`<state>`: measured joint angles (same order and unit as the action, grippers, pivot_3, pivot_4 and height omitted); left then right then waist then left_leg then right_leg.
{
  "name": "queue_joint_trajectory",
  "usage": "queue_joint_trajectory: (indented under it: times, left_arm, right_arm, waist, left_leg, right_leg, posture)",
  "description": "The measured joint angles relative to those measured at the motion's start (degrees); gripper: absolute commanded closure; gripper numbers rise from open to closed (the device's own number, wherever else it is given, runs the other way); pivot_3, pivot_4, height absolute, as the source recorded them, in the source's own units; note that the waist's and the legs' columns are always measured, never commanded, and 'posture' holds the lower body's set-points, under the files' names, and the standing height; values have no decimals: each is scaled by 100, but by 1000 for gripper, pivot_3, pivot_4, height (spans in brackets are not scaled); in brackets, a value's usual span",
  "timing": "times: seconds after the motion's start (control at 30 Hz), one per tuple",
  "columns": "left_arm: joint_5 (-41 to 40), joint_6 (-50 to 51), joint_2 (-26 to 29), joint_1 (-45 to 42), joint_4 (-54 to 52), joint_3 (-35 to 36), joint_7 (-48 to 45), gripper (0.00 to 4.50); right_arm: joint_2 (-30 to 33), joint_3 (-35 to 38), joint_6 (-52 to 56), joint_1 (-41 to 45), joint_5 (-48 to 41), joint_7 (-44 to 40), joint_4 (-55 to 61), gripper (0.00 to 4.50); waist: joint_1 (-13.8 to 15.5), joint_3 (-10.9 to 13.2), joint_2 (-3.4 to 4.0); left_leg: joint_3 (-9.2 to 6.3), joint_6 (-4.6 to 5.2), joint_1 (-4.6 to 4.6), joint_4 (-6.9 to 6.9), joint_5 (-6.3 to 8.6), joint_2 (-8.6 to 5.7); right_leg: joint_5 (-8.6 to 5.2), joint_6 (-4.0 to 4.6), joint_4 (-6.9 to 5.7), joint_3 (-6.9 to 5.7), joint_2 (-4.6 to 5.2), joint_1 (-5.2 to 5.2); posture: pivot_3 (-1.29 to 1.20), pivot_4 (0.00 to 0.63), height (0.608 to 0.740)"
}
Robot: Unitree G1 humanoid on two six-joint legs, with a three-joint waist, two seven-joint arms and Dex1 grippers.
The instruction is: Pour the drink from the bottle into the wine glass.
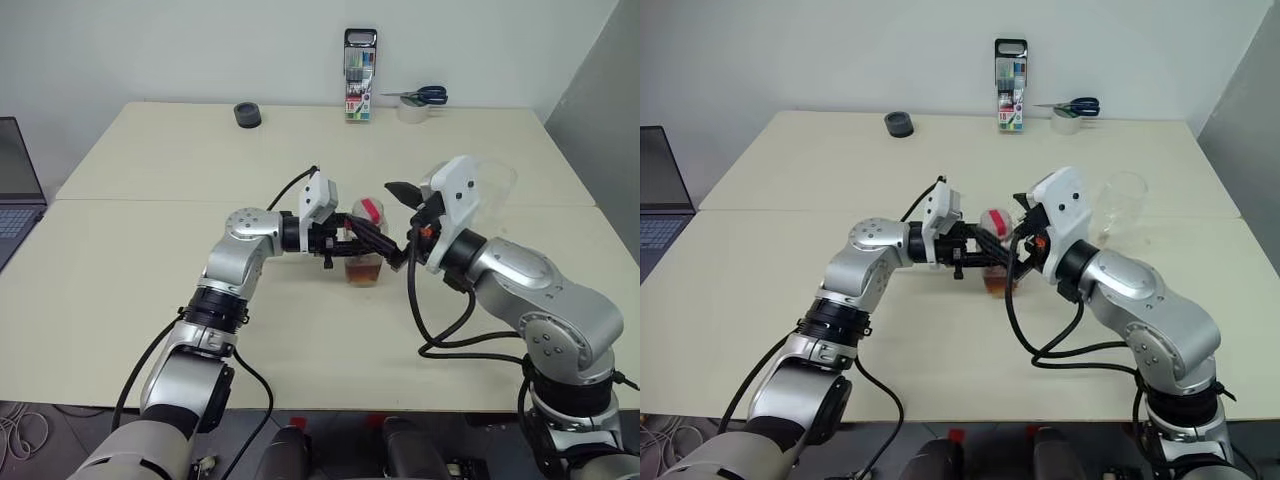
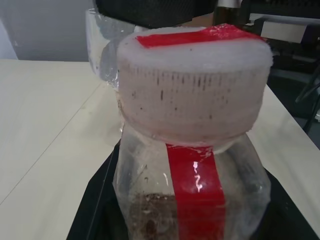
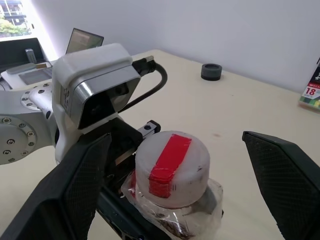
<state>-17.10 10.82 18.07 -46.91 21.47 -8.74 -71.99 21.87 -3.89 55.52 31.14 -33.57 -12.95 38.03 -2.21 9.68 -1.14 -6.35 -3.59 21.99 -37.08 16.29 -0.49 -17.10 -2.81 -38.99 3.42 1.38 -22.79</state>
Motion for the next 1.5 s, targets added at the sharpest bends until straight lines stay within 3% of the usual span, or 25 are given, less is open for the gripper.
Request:
queue_joint_trajectory:
  times: [0.17, 0.2, 0.27, 0.47, 0.67, 0.73, 0.87, 0.97, 1.0, 1.2, 1.33, 1.5]
  left_arm:
    - [54, -40, -6, -3, 59, 0, -14, 2707]
    - [69, -59, -4, -2, 90, 0, -12, 2707]
    - [92, -108, -4, -3, 97, 0, -7, 2707]
    - [138, -121, 5, -2, 96, 5, 2, 2707]
    - [136, -94, 51, 4, 80, 20, -8, 2707]
    - [128, -60, 76, 9, 48, 19, -61, 2710]
    - [151, -16, 130, 4, -99, -78, -229, 2711]
    - [178, -2, 129, -56, -67, -90, -231, 2711]
    - [187, -1, 107, -55, -37, -102, -230, 2711]
    - [143, 148, 23, -78, 93, -50, -150, 2712]
    - [71, 191, -48, -138, 197, 75, -19, 2713]
    - [66, 137, -191, -295, 498, 134, 117, 2713]
  right_arm:
    - [-2, -117, -10, 0, 155, -63, -80, 0]
    - [-35, -152, -25, 3, 201, -65, -120, 182]
    - [-97, -202, -64, 8, 271, -69, -223, 634]
    - [-196, -254, -193, 57, 399, -126, -330, 2617]
    - [-28, -362, -677, 79, 537, -675, -634, 2615]
    - [245, -421, -1166, 155, 584, -1310, -985, 2615]
    - [1350, -866, -2868, 1217, 648, -4134, -2884, 2615]
    - [1325, -924, -3148, 1579, 646, -4832, -3623, 2615]
    - [1326, -923, -3164, 1586, 647, -4902, -3709, 2265]
    - [1422, -601, -2912, 1296, 778, -4514, -3459, 318]
    - [1333, 74, -1958, 664, 532, -3424, -2138, 267]
    - [331, 109, -1192, -47, 719, -1623, -867, 267]
  waist:
    - [-9, 0, 0]
    - [-14, 0, 0]
    - [-17, 0, 0]
    - [-25, 0, 0]
    - [-43, 0, 0]
    - [-47, 0, 0]
    - [-80, 11, 6]
    - [-107, 11, 6]
    - [-106, 11, 6]
    - [-101, 11, 7]
    - [-54, 11, 6]
    - [-53, 11, 8]
  left_leg:
    - [0, 1, 0, 0, 0, 0]
    - [0, 1, 0, 0, 0, 0]
    - [0, 1, 0, 0, 0, 0]
    - [0, 1, 2, 0, 0, 0]
    - [3, 2, 3, -2, 1, -2]
    - [6, 4, 3, -4, 2, -3]
    - [12, 10, -8, -10, 5, -3]
    - [1, 8, -10, -7, 3, 7]
    - [-1, 7, -7, -8, 3, 7]
    - [-7, -13, 72, -65, -8, 5]
    - [-21, -13, 91, -86, -7, -10]
    - [-20, -11, 88, -91, -8, -13]
  right_leg:
    - [0, 0, -1, -1, 0, -1]
    - [0, 0, -1, -1, -1, -1]
    - [0, 0, -1, 0, 0, -2]
    - [0, 0, -3, 0, 0, -6]
    - [0, 0, -4, 1, 0, -7]
    - [0, 0, -4, 1, 0, -6]
    - [2, -4, 1, 1, -4, 8]
    - [1, 0, -4, -6, -9, 7]
    - [1, 0, -5, -7, -8, 6]
    - [2, 0, -26, -7, 25, -50]
    - [2, 0, -48, -25, 54, -57]
    - [1, -1, -65, -37, 53, -58]
  posture:
    - [0, 150, 740]
    - [0, 150, 740]
    - [0, 150, 740]
    - [0, 150, 740]
    - [0, 150, 740]
    - [0, 150, 740]
    - [0, 150, 740]
    - [0, 150, 740]
    - [0, 150, 740]
    - [0, 150, 740]
    - [0, 150, 740]
    - [0, 150, 740]
